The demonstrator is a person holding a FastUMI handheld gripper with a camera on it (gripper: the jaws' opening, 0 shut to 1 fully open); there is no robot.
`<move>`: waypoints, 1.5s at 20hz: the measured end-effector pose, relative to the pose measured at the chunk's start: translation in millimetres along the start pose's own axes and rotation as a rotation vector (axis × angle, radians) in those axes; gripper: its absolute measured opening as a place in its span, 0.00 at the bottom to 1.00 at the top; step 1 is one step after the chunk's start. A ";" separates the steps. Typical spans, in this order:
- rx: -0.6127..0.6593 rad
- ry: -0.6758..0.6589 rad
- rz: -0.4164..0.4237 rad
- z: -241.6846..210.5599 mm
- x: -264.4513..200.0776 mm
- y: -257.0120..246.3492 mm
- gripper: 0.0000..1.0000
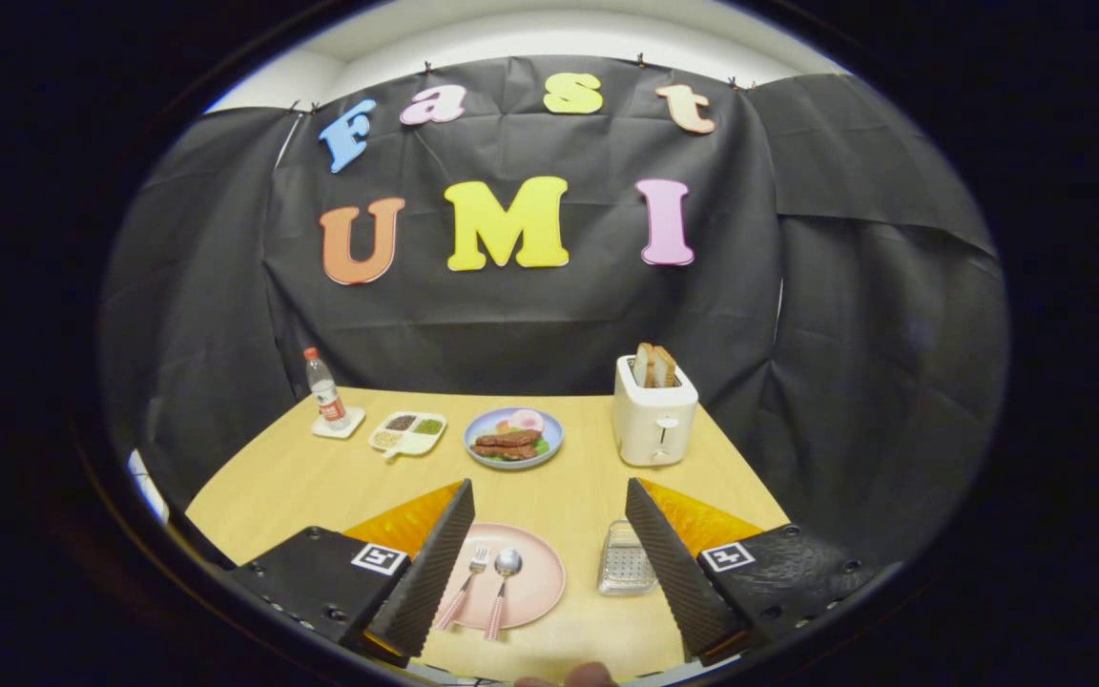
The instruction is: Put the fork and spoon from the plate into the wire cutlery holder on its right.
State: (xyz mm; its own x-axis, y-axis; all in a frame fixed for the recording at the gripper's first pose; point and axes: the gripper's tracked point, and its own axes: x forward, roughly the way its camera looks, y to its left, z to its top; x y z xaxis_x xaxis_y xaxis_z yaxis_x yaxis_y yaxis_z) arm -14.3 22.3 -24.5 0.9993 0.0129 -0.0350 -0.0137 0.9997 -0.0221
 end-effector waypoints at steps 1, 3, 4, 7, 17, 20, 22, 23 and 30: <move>-0.002 0.006 0.002 -3.0 0.6 1.7 0.96; -0.010 0.025 0.005 -12.8 2.1 4.6 0.96; -0.013 0.035 0.007 -19.8 3.2 6.9 0.96; -0.062 0.084 0.009 -49.8 10.4 14.6 0.96; -0.089 0.313 0.028 -178.3 54.5 37.6 0.97; -0.081 0.370 0.025 -199.9 67.0 41.5 0.95; -0.056 0.407 0.009 -211.0 75.7 41.7 0.82; -0.043 0.422 0.003 -215.4 80.0 41.8 0.75; -0.065 0.486 -0.008 -234.6 88.5 45.0 0.54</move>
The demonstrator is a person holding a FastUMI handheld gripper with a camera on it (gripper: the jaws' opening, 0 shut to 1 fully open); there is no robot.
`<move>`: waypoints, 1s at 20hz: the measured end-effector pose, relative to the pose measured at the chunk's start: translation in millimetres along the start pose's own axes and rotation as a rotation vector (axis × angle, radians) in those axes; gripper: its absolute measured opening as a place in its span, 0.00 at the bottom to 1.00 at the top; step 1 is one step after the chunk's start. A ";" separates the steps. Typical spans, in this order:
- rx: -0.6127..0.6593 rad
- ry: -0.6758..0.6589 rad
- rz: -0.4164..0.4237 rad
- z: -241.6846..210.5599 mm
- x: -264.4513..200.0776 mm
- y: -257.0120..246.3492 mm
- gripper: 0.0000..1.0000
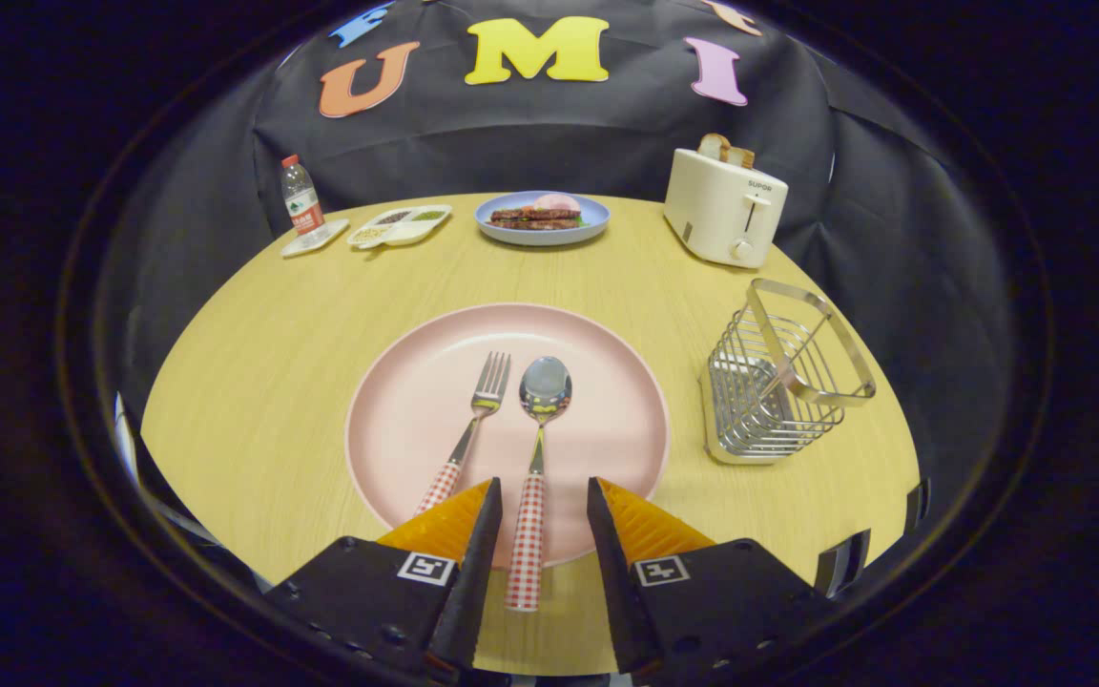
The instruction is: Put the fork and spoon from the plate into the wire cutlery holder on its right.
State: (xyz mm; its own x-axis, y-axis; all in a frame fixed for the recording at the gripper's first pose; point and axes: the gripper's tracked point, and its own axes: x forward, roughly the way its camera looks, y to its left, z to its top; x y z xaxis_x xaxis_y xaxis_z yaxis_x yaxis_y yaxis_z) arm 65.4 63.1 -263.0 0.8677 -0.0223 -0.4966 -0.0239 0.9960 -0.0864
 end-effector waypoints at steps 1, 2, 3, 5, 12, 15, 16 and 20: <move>-0.010 0.008 -0.002 1.8 1.4 0.1 0.45; -0.021 0.017 -0.018 0.3 8.6 -4.4 0.36; -0.029 0.040 -0.035 -3.0 3.4 -7.1 0.27; -0.042 0.077 -0.026 -7.3 4.0 -5.0 0.18; 0.028 0.106 0.024 13.6 -17.9 -11.4 0.07; 0.077 0.137 0.040 37.3 -50.8 -33.3 0.08; 0.084 0.151 0.038 44.5 -61.4 -45.0 0.07; 0.124 0.224 -0.031 64.4 -94.2 -107.3 0.07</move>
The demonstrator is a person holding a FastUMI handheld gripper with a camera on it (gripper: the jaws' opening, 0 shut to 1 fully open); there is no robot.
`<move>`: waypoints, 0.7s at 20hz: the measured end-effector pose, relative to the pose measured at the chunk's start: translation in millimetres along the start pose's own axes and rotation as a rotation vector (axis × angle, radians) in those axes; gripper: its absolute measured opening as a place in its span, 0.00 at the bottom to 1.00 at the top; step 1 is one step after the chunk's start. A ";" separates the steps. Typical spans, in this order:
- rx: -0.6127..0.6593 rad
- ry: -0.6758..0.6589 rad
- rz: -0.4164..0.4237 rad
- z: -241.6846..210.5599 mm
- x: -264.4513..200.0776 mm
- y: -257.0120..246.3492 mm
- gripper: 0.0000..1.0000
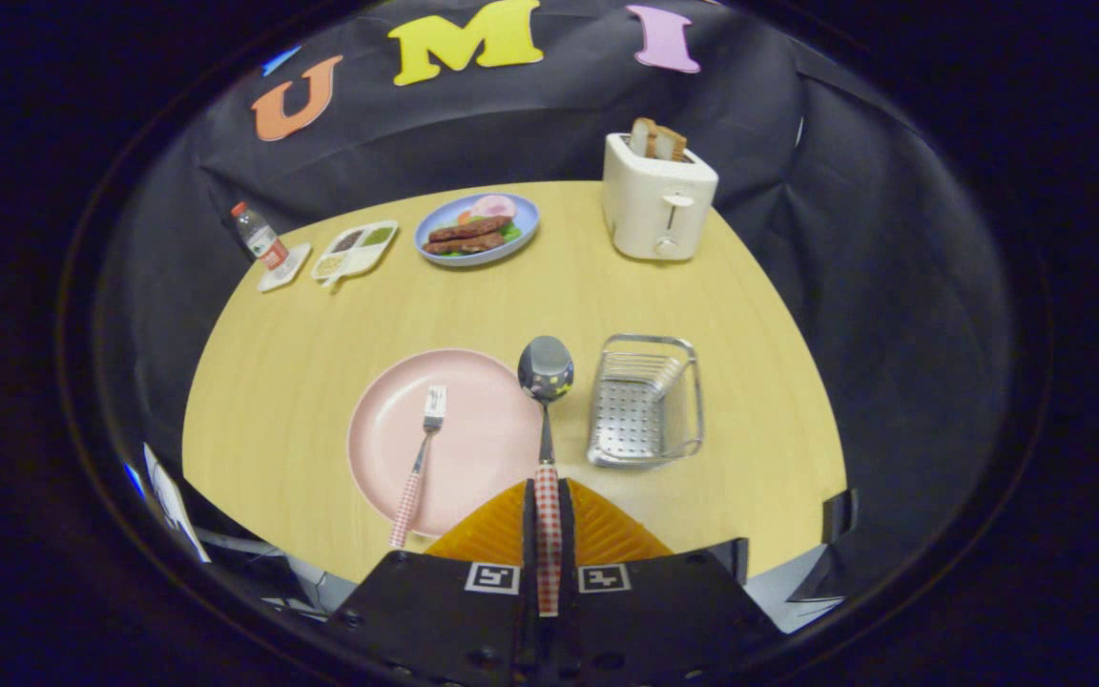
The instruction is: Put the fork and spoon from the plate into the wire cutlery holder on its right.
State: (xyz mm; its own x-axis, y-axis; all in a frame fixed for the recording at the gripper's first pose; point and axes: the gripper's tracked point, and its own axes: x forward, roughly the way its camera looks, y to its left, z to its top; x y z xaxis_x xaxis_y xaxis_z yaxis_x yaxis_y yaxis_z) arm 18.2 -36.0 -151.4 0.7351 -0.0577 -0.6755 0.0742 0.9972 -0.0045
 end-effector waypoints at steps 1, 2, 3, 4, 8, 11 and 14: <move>0.008 0.018 -0.015 0.2 -3.4 -12.2 0.07; 0.007 0.039 -0.032 -0.9 -4.1 -22.7 0.07; 0.015 0.061 -0.039 -3.3 -3.6 -30.2 0.07; 0.025 0.087 -0.036 -6.1 -2.3 -34.6 0.07; 0.060 0.181 -0.022 -11.7 10.2 -44.8 0.07; 0.113 0.255 0.005 -12.2 17.3 -46.0 0.08; 0.115 0.287 -0.007 -7.2 26.5 -51.6 0.07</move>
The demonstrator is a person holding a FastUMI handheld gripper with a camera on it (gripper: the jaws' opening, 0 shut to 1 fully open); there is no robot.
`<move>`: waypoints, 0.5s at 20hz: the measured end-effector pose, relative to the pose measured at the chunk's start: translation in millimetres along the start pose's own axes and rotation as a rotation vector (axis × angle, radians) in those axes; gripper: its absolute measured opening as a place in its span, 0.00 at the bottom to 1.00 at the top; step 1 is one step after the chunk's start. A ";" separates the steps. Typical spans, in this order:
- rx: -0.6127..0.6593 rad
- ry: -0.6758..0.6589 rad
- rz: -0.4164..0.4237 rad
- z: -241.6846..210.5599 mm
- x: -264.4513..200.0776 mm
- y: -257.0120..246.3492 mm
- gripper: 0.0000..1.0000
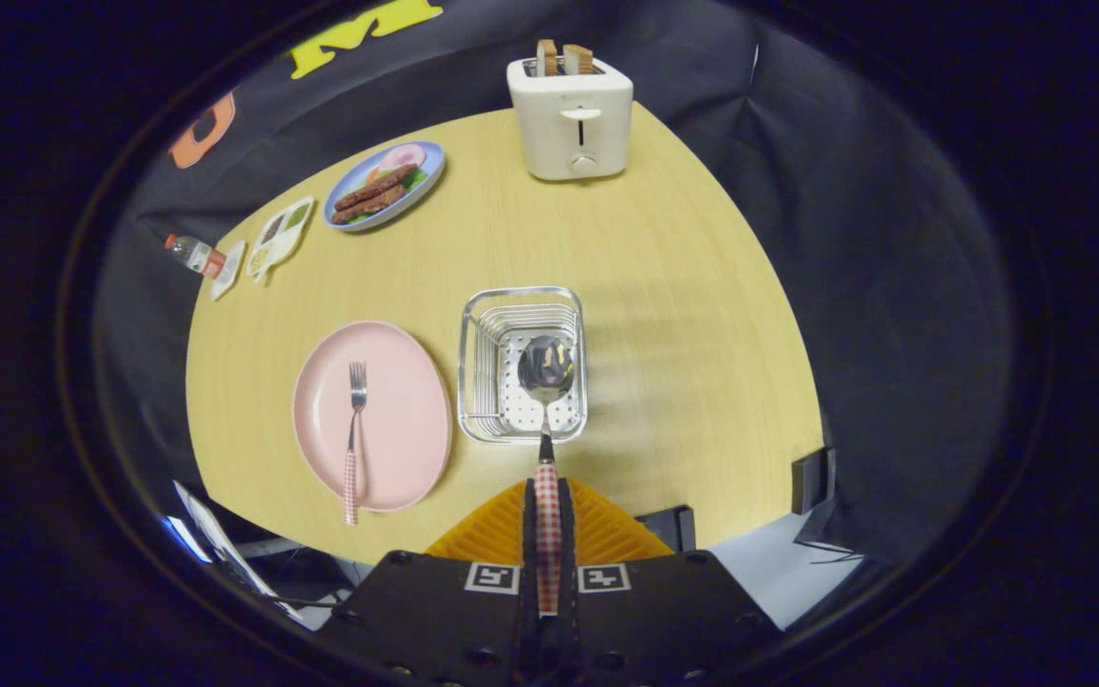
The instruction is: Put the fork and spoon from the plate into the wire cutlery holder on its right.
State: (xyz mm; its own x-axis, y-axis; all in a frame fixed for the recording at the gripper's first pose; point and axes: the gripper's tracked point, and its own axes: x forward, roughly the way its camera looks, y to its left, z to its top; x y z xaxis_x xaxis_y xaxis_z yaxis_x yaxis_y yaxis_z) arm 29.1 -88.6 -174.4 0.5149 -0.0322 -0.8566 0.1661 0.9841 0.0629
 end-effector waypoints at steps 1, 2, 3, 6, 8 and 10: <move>-0.001 0.006 -0.006 2.8 2.0 -2.0 0.07; 0.001 0.008 -0.003 7.6 2.5 -2.2 0.09; 0.003 0.009 0.004 10.2 4.4 -0.3 0.10; 0.003 -0.012 0.009 20.7 9.3 2.8 0.14; 0.008 -0.045 0.018 29.4 2.9 5.2 0.32; 0.016 -0.074 0.023 36.5 1.3 6.5 0.52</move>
State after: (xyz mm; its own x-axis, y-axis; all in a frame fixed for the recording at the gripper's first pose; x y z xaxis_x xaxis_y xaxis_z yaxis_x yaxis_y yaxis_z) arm 61.5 -88.7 -156.4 0.5794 -0.0233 -0.8147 0.1666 0.9819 0.0904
